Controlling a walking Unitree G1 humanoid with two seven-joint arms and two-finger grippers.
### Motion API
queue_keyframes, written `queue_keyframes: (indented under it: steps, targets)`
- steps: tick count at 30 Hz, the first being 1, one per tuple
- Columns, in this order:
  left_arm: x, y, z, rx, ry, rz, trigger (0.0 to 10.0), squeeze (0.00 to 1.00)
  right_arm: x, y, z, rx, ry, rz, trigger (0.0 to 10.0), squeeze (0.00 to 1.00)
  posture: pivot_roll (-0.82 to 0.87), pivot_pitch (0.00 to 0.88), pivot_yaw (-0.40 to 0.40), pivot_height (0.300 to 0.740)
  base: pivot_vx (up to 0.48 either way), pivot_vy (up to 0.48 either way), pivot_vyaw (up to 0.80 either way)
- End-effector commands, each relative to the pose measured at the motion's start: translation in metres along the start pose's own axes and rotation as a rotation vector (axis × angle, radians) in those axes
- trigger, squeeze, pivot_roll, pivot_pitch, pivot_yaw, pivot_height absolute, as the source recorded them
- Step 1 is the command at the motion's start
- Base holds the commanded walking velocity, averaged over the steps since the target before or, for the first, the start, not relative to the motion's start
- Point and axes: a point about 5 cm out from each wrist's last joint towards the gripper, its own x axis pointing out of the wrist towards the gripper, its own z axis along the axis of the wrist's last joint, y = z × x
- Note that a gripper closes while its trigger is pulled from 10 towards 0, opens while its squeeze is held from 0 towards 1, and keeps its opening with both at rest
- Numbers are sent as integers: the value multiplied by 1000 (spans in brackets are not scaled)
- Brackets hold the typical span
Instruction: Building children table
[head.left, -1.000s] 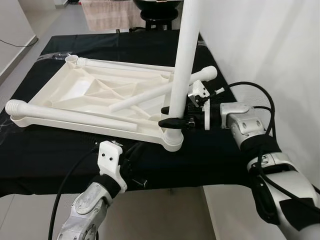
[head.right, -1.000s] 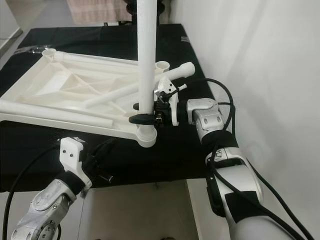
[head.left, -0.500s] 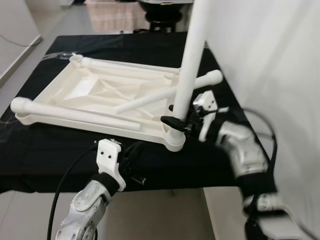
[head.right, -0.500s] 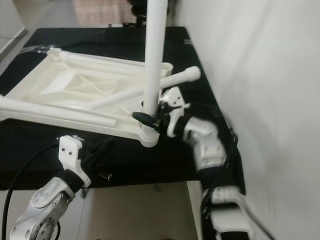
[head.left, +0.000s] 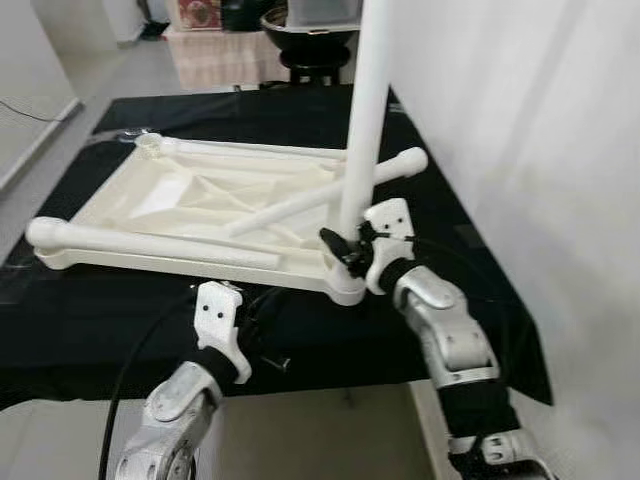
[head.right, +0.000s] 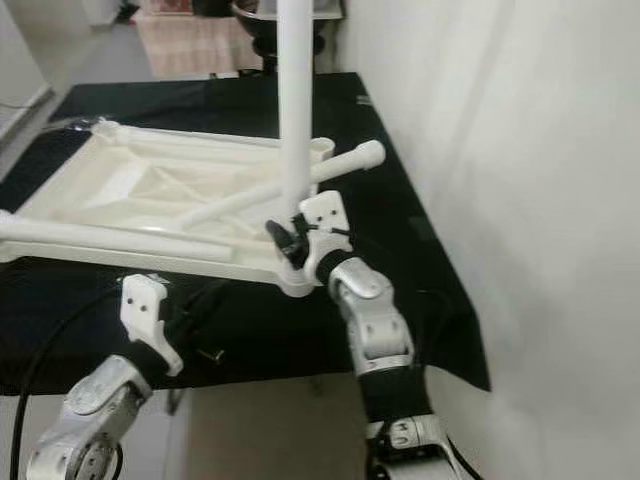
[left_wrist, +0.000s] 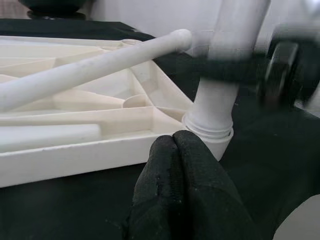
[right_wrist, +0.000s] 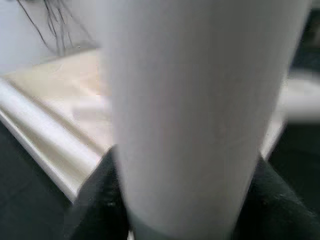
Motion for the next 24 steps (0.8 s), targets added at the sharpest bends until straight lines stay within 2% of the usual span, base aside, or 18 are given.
queue_keyframes:
  steps: [1, 2, 3, 4, 5, 6, 7, 8, 10, 12, 17, 19, 24]
  targets:
    - [-2, 1, -4, 9, 17, 12, 10000, 0, -1, 2, -5, 32, 23, 66, 10000, 1000, 52, 114, -18, 740, 0, 0, 0]
    - [-2, 1, -4, 10, 19, 5, 10000, 0, -1, 1, 1, 28, -3, 120, 10000, 1000, 52, 114, -18, 740, 0, 0, 0]
    - [-2, 1, -4, 10, 19, 5, 10000, 0, -1, 1, 1, 28, -3, 120, 10000, 1000, 52, 114, -18, 740, 0, 0, 0]
    - [-2, 0, -5, 10, 21, -1, 10000, 0, -2, -1, 8, 12, -27, 197, 10000, 961, 52, 110, -16, 740, 0, 0, 0]
    - [-2, 0, -5, 10, 21, -1, 10000, 0, -2, -1, 8, 12, -27, 197, 10000, 961, 52, 110, -16, 740, 0, 0, 0]
    - [-1, 0, -6, 11, 22, -6, 10000, 0, -3, -5, 12, -11, -33, 257, 10000, 263, 55, 105, -16, 740, 0, 0, 0]
    - [-1, 0, -6, 11, 22, -6, 10000, 0, -3, -5, 12, -11, -33, 257, 10000, 263, 55, 105, -16, 740, 0, 0, 0]
    - [-1, -1, -6, 16, 23, -11, 10000, 0, -5, -12, 12, -85, -14, 353, 10000, 0, 65, 97, -24, 740, 0, 0, 0]
    - [0, -3, -8, 23, 23, -15, 10000, 0, -11, -24, 9, -163, 52, 521, 10000, 0, 69, 93, -27, 740, 0, 0, 0]
    - [0, -4, -8, 29, 23, -13, 10000, 0, -12, -31, 8, -208, 106, 594, 10000, 0, 70, 92, -28, 740, 0, 0, 0]
    - [0, -5, -8, 32, 22, -8, 10000, 0, -4, -37, 20, -206, 103, 647, 10000, 0, 80, 92, -33, 740, 0, 0, 0]
    - [0, -6, -9, 39, 25, -9, 10000, 0, 2, -42, 29, -175, 87, 628, 10000, 0, 89, 93, -36, 740, 0, 0, 0]
    - [-1, -7, -9, 45, 27, -10, 10000, 0, 6, -47, 39, -121, 46, 630, 10000, 0, 93, 96, -30, 740, 0, 0, 0]
